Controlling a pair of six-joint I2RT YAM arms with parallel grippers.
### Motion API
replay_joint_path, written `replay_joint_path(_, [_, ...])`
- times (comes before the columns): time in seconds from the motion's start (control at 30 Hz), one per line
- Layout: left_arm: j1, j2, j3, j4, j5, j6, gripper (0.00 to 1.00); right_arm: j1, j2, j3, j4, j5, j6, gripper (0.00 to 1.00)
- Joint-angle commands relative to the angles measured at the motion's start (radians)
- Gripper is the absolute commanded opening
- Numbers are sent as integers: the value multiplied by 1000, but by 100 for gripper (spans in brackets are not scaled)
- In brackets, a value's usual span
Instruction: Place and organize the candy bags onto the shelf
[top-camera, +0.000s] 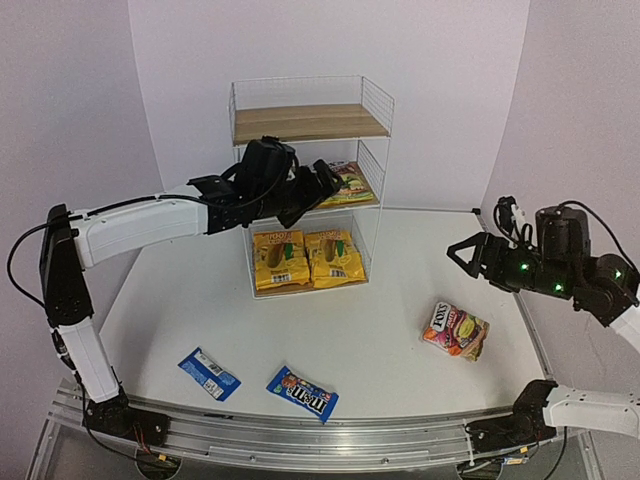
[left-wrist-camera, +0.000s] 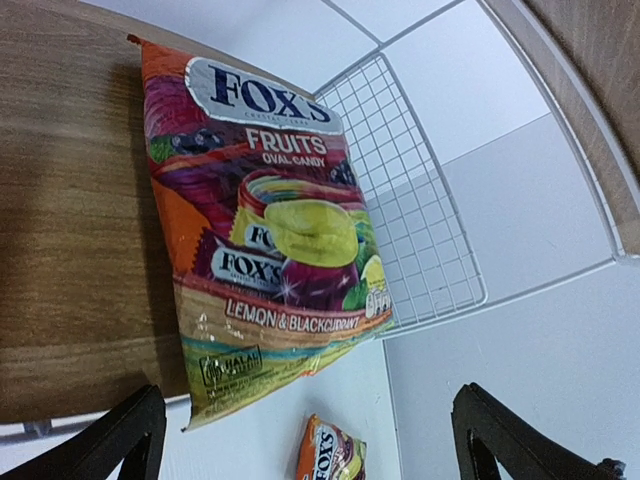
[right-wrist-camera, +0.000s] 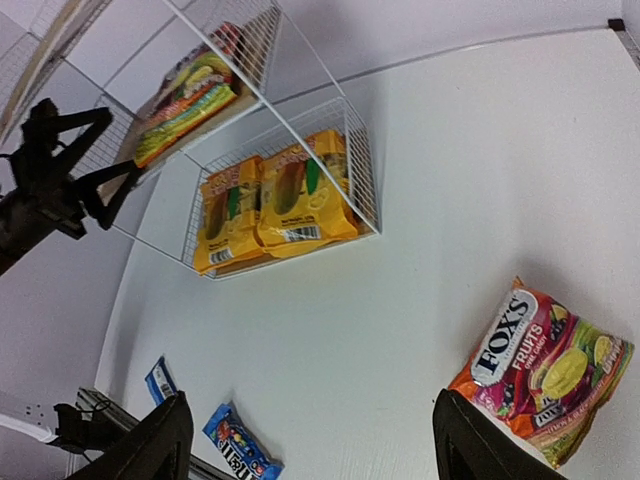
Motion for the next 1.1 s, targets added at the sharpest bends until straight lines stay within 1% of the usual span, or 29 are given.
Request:
replay_joint_path(0.0, [-51, -81, -25, -46, 42, 68, 100, 5, 77, 44, -194, 92, 33, 81])
replay_joint_path(0.1, [-92, -119, -64, -64, 53, 94, 100, 5, 135, 64, -335, 171, 92, 85])
replay_joint_path(0.17, [-124, -162, -115, -69, 78, 109, 100, 3, 148, 52, -386, 210, 135, 87])
replay_joint_path(0.27, [-184, -221, -208, -99, 83, 117, 100, -1, 130, 5, -415, 276, 184, 93])
replay_joint_path(0.37, [-243, -294, -337, -53, 135, 163, 100, -36, 131, -38, -417, 281, 181, 96])
replay_joint_path(0.43, [-262, -328, -440, -8, 223, 196, 100, -86, 150, -66, -410, 231, 160, 97])
replay_joint_path(0.5, [-274, -353, -513, 21, 272, 214, 100, -172, 184, -102, -388, 145, 125, 98])
replay_joint_path(0.6, [-280, -388, -630, 98, 352, 203, 100, -327, 227, -177, -284, -35, 68, 97])
replay_joint_path(0.7, [-283, -425, -710, 180, 391, 190, 100, -433, 259, -252, -173, -134, 35, 96])
replay_joint_path(0.77, [-285, -442, -737, 188, 387, 178, 100, -509, 288, -320, -90, -233, 19, 94])
replay_joint_path(0.87, [-285, -456, -749, 188, 366, 172, 100, -618, 332, -412, 77, -392, 30, 86])
replay_joint_path(0.93, [-285, -457, -745, 178, 353, 175, 100, -645, 348, -446, 134, -405, 39, 83])
replay_joint_path(1.07, [-285, -438, -726, 161, 346, 181, 100, -683, 354, -484, 178, -415, 31, 79])
